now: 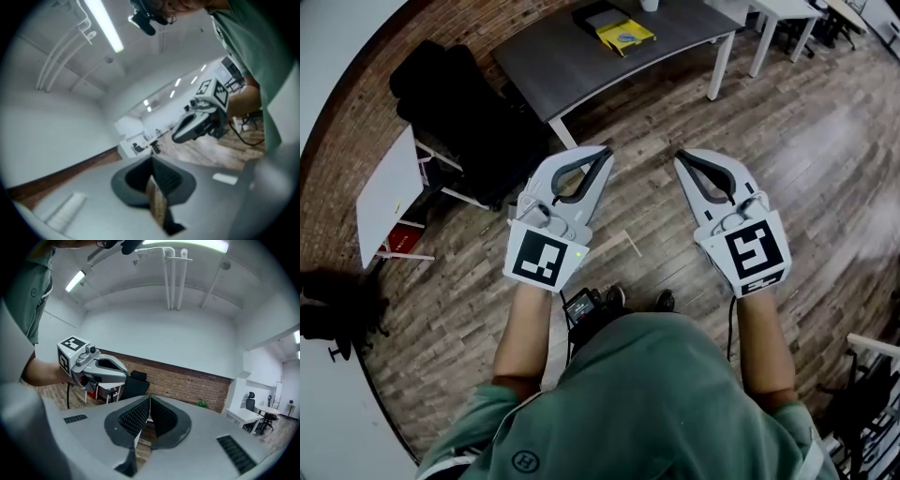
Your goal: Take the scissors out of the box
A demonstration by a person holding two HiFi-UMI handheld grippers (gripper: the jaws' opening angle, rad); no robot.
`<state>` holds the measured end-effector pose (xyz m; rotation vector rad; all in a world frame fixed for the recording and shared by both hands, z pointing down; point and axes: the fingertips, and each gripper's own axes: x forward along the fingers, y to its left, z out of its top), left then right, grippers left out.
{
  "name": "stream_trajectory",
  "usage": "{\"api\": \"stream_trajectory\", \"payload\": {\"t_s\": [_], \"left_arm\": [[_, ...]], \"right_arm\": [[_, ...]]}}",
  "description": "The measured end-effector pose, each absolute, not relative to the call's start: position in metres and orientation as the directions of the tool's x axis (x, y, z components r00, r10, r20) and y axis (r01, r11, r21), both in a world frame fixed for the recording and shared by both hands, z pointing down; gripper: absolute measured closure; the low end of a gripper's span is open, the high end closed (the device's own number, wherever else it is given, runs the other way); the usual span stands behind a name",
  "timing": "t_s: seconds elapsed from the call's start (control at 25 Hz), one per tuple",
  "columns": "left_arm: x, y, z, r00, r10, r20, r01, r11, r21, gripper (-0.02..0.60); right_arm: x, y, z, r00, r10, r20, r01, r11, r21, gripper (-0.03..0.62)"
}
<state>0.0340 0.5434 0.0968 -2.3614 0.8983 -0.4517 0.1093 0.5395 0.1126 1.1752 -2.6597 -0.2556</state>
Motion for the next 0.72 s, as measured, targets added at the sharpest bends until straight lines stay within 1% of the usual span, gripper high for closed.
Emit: {"api": "stream_trajectory", "payload": {"t_s": [0.36,0.72], "left_arm": [[0.055,0.524,0.098,0.695,-0.71,0.115,-0.506,-0.596,-0.623,0.583],[0.044,0.458,0.111,0.708,-0.695,0.129,-0.496,-0.618,-0.61,0.583]], "right_arm": [[0.133,0.516,0.117,-0.674,-0.728,0.127,-0.693,0.682,0.233,0.585],[0.127,0.453,0.133,-0.651,-0.743,0.153,-0.711,0.668,0.22,0.585]]}}
